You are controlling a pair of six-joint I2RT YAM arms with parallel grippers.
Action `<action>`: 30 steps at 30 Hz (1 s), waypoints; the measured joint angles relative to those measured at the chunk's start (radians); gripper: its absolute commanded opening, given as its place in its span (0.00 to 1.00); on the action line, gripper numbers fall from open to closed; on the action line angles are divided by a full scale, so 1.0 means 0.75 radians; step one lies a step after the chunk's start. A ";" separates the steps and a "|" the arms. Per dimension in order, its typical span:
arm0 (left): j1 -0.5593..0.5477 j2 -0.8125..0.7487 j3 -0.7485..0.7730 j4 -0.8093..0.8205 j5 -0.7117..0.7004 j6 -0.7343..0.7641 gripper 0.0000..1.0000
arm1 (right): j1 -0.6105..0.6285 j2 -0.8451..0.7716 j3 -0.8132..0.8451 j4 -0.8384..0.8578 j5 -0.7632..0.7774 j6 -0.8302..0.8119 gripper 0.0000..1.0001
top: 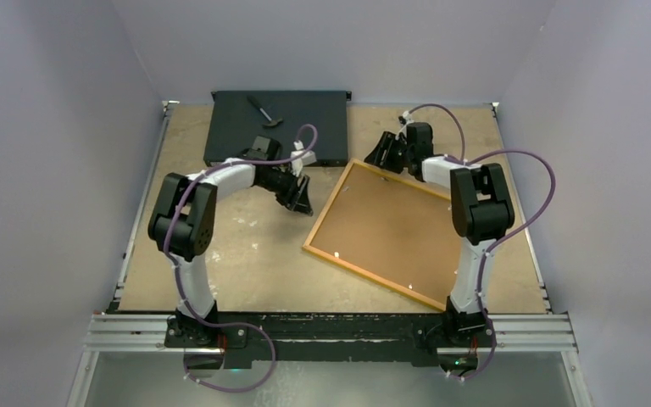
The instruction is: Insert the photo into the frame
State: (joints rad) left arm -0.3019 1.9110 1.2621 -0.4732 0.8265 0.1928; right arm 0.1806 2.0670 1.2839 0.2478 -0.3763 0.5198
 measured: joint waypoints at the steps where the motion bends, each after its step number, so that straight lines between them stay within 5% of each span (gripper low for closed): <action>1: -0.033 0.019 -0.002 0.011 -0.010 0.000 0.45 | 0.000 -0.006 -0.002 -0.009 0.015 0.001 0.68; 10: -0.202 0.123 0.001 0.055 -0.029 -0.024 0.41 | -0.057 -0.316 -0.129 -0.386 0.232 0.109 0.99; 19: -0.194 0.122 -0.033 0.106 0.016 -0.028 0.39 | -0.488 -0.710 -0.496 -0.645 0.309 0.232 0.99; 30: -0.194 0.060 -0.163 0.120 0.086 -0.021 0.39 | -0.498 -0.476 -0.309 -0.601 0.292 0.224 0.99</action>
State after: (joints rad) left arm -0.4477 1.9560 1.1400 -0.3832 0.8909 0.1772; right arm -0.1928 1.7100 1.0523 -0.2028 -0.1574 0.6876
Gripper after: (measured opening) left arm 0.391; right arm 0.987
